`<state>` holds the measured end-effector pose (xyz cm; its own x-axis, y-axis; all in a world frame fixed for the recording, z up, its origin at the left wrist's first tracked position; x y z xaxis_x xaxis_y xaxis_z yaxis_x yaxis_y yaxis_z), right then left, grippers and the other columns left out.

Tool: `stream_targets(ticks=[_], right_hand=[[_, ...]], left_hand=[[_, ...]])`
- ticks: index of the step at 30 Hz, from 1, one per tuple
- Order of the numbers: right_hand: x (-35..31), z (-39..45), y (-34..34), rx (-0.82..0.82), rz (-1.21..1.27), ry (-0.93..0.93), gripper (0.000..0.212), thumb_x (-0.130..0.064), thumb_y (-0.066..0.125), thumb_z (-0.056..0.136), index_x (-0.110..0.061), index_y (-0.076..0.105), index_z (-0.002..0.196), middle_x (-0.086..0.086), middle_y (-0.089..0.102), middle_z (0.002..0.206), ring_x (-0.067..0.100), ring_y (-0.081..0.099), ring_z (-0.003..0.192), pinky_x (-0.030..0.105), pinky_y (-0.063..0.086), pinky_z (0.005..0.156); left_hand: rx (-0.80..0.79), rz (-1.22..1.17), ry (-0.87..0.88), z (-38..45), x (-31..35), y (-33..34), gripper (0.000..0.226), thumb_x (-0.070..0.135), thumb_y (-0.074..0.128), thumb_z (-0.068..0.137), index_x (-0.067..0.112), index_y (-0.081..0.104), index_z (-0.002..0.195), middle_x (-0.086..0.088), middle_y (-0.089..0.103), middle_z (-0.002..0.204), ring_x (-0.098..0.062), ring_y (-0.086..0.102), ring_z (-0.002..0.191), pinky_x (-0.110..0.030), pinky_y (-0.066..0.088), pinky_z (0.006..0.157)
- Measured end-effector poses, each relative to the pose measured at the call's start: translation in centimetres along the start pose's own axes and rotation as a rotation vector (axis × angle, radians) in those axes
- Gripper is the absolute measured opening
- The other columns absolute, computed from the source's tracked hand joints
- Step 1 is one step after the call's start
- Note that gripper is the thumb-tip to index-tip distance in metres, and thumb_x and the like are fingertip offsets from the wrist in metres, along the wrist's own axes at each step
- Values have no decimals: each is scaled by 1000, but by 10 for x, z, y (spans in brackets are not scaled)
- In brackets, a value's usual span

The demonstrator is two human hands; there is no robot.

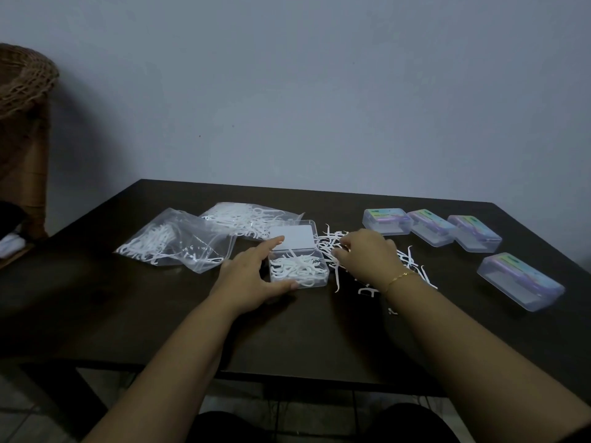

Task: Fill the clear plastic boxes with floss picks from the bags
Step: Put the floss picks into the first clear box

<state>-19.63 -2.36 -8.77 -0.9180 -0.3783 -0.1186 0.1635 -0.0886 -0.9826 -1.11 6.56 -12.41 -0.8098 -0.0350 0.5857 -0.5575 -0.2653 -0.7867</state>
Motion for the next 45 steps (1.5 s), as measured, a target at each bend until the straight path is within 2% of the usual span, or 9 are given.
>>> stream_targets(ticks=[4, 9, 15, 21, 25, 34, 38, 42, 45], right_hand=[[14, 1, 19, -189, -36, 100, 64, -67, 50, 81, -14, 61, 114, 9, 56, 121, 28, 50, 115, 41, 42, 95], [15, 3, 22, -137, 8, 96, 25, -33, 52, 90, -19, 55, 70, 7, 56, 89, 24, 53, 84, 33, 40, 81], [19, 5, 17, -65, -69, 82, 28, -31, 44, 94, -19, 60, 74, 0, 57, 76, 23, 57, 82, 38, 34, 85], [25, 6, 7, -94, 102, 119, 20, -26, 51, 96, -19, 67, 106, 1, 66, 108, 23, 58, 104, 43, 38, 99], [26, 4, -1, -61, 223, 128, 27, -26, 45, 98, -16, 66, 111, 1, 66, 111, 22, 56, 106, 25, 38, 84], [25, 4, -5, 19, 358, 141, 27, -27, 46, 98, -14, 69, 99, 7, 66, 89, 24, 59, 87, 45, 47, 91], [12, 1, -9, 49, 506, 39, 25, -29, 49, 97, -13, 64, 85, 0, 59, 73, 18, 54, 72, 35, 48, 77], [-8, -3, -12, -3, 529, -53, 21, -28, 49, 97, -17, 60, 83, -5, 53, 70, 11, 48, 66, 29, 42, 69], [-19, -3, -6, -70, 474, -90, 18, -30, 49, 97, -21, 59, 85, -6, 54, 72, 14, 51, 72, 37, 44, 79]], left_hand=[[-13, 18, 9, -2, 6, -1, 93, 60, 70, 71, 47, 17, 146, 9, 49, 141, -15, 36, 135, -42, 21, 111], [-12, 2, -7, -3, 3, -1, 95, 62, 70, 70, 44, 17, 147, 11, 49, 141, -15, 34, 137, -44, 19, 112], [-14, -8, -17, -2, 0, 0, 97, 64, 70, 68, 45, 17, 147, 9, 49, 141, -16, 36, 136, -43, 21, 112], [-32, -43, -80, 2, -15, 6, 104, 78, 64, 59, 50, 13, 145, 10, 47, 143, -22, 36, 136, -47, 23, 111], [-17, -44, -74, 4, -16, 5, 102, 72, 66, 64, 49, 10, 146, 12, 47, 143, -20, 36, 136, -46, 23, 111], [68, 4, -20, 1, -8, 0, 103, 59, 73, 69, 40, 11, 149, 5, 29, 152, -18, 32, 137, -44, 29, 113], [82, 65, 115, -4, 5, -1, 98, 59, 72, 69, 60, 3, 138, 10, 10, 149, -17, 23, 136, -47, 27, 114], [103, 159, 206, -6, 13, 2, 75, 74, 47, 64, 60, 28, 135, 8, 5, 153, -18, 20, 135, -46, 20, 112], [112, 147, 160, -5, 9, 2, 58, 66, 61, 69, 49, 54, 123, 7, 11, 153, -17, 17, 136, -46, 20, 112]])
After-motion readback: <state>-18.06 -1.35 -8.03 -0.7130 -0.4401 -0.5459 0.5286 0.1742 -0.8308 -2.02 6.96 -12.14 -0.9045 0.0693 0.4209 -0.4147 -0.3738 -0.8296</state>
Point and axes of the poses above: each hand's wrist, its own z-axis towards the middle knuckle, its own y-axis out of the palm, x = y × z, the point moved 7 cm from there along z, towards the middle knuckle
